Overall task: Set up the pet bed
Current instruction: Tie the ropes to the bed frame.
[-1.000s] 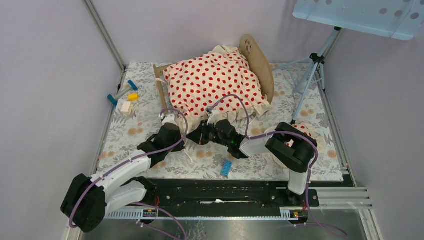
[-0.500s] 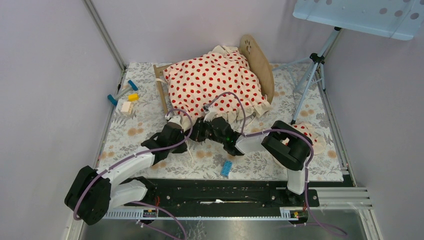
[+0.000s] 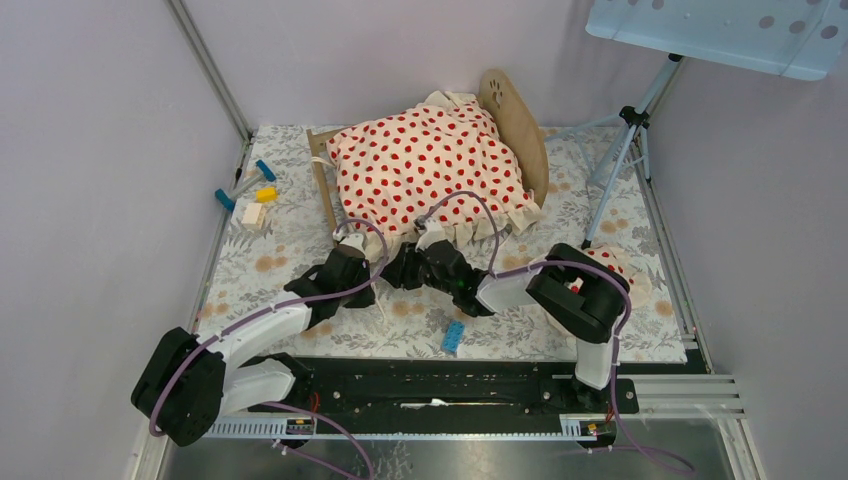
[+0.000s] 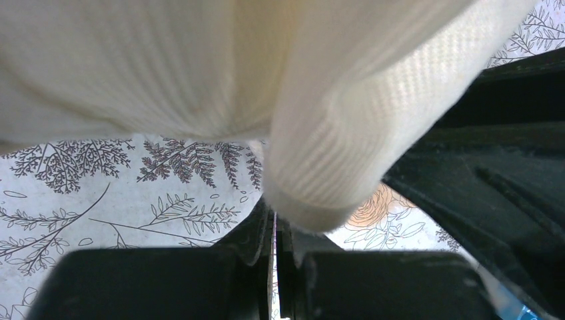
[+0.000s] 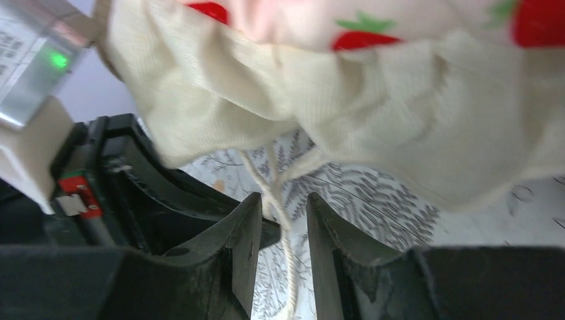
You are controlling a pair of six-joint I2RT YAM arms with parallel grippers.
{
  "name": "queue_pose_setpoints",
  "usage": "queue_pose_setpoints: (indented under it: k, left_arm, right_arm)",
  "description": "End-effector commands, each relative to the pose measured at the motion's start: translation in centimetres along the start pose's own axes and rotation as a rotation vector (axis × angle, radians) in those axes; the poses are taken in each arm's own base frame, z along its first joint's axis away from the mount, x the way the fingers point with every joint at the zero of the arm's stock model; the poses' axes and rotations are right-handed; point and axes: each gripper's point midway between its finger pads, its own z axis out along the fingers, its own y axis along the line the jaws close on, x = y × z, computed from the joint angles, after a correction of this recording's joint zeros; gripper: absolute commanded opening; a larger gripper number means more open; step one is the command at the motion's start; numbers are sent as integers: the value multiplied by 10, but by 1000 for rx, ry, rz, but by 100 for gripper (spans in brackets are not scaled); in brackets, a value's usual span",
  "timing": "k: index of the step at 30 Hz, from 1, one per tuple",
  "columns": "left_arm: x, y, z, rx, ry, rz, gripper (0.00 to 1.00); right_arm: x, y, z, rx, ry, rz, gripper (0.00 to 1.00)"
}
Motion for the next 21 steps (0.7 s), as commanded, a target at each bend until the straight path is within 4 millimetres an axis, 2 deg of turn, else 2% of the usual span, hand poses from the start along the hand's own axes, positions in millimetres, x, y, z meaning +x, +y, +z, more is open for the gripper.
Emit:
queue_pose_setpoints:
  k: [1, 4, 10, 12, 21]
  left_arm:
    - [-19, -10, -3, 21, -47, 8, 0]
    - [-19, -9, -3, 18, -47, 11, 0]
    - [-18, -8, -2, 15, -44, 16, 0]
    - [-19, -9, -2, 17, -47, 14, 0]
    - [-20, -10, -2, 21, -48, 17, 0]
  right_arm:
    - [-15, -10, -12, 115, -54, 41, 39]
    - [-7, -22, -13, 177, -42, 134, 39]
    - [0, -16, -1, 163, -35, 353, 46]
    - [0, -12, 4, 150, -39, 419, 50]
    - [-10, -11, 14, 183, -100, 607, 58]
